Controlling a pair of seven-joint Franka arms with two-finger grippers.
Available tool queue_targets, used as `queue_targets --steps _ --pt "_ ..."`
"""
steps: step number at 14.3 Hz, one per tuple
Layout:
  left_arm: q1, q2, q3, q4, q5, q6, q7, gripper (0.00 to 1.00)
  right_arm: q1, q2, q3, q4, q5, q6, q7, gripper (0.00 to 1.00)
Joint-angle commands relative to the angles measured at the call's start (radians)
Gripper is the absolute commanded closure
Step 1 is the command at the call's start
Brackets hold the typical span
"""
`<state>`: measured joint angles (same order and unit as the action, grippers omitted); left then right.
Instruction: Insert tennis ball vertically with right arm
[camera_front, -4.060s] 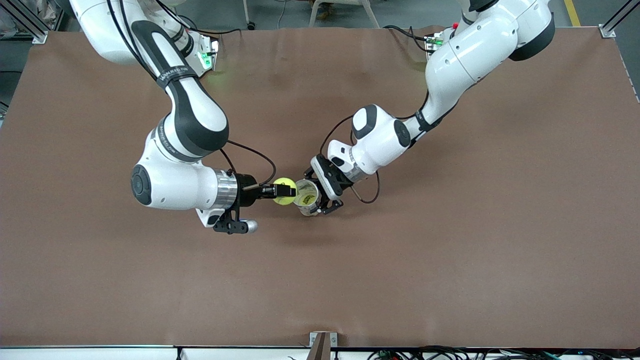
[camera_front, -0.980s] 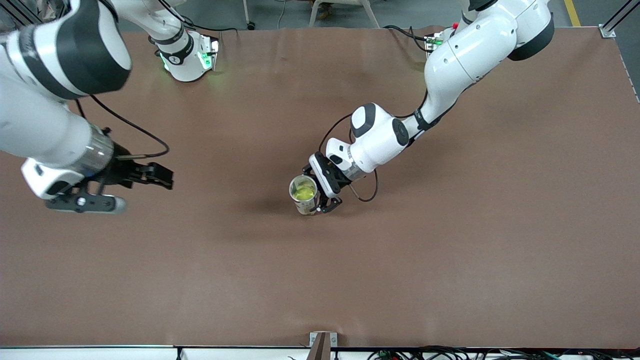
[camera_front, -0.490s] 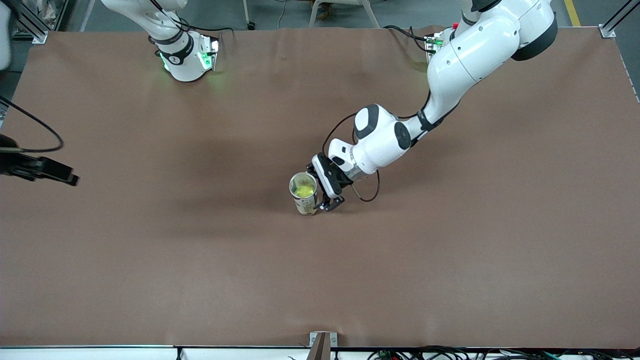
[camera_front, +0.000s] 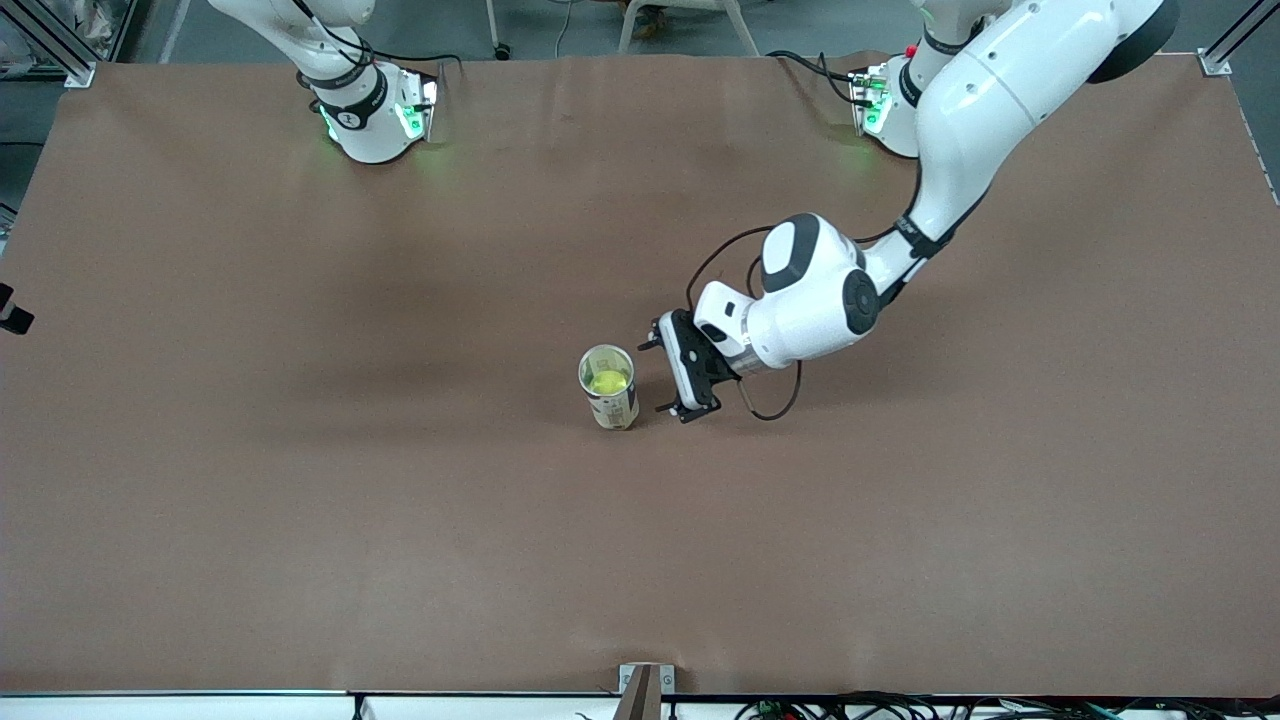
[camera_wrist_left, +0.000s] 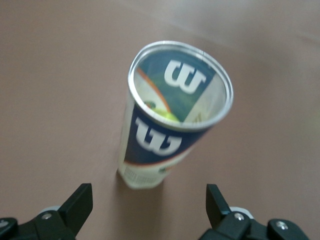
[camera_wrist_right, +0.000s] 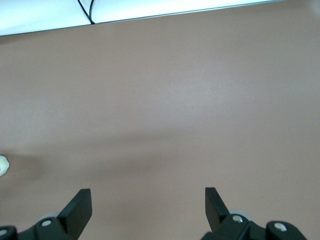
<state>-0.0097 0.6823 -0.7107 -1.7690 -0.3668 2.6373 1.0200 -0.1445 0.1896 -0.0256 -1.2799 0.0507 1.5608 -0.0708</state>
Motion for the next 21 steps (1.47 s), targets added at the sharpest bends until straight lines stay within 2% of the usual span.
queue_targets --steps 1,3,4,6,8,10,13,16,19,21 --pt "0.013 -0.053 0.042 -0.004 0.031 -0.136 -0.009 0.0 -0.021 -0.079 0.038 -0.127 -0.029 0.054 -0.003 0.0" --pt "0.02 -0.07 0.082 0.002 0.072 -0.186 -0.012 0.0 -0.018 -0.094 0.039 -0.153 -0.035 0.058 -0.001 0.0" --pt "0.019 -0.087 0.12 0.017 0.139 -0.192 -0.014 0.0 -0.017 -0.113 0.039 -0.179 -0.037 0.07 -0.001 0.0" --pt "0.023 -0.075 0.177 0.119 0.254 -0.325 -0.014 0.0 -0.011 -0.162 0.042 -0.248 -0.044 0.107 -0.003 0.0" --pt "0.022 -0.064 0.224 0.239 0.261 -0.491 -0.024 0.0 0.006 -0.182 0.044 -0.274 -0.049 0.11 -0.001 0.0" --pt "0.014 -0.056 0.289 0.327 0.263 -0.574 -0.035 0.0 0.008 -0.191 0.044 -0.298 -0.049 0.113 0.003 0.0" --pt "0.039 -0.081 0.324 0.325 0.288 -0.577 -0.154 0.0 0.008 -0.214 0.044 -0.331 -0.049 0.124 0.002 0.0" --pt "0.066 -0.125 0.326 0.332 0.284 -0.618 -0.3 0.0 0.009 -0.226 0.044 -0.363 -0.049 0.154 -0.003 0.0" --pt "0.066 -0.133 0.33 0.432 0.29 -0.738 -0.446 0.0 0.009 -0.23 0.044 -0.384 -0.048 0.177 -0.003 0.0" --pt "0.073 -0.145 0.342 0.442 0.293 -0.758 -0.571 0.0 0.008 -0.226 0.042 -0.384 -0.049 0.179 -0.003 0.0"
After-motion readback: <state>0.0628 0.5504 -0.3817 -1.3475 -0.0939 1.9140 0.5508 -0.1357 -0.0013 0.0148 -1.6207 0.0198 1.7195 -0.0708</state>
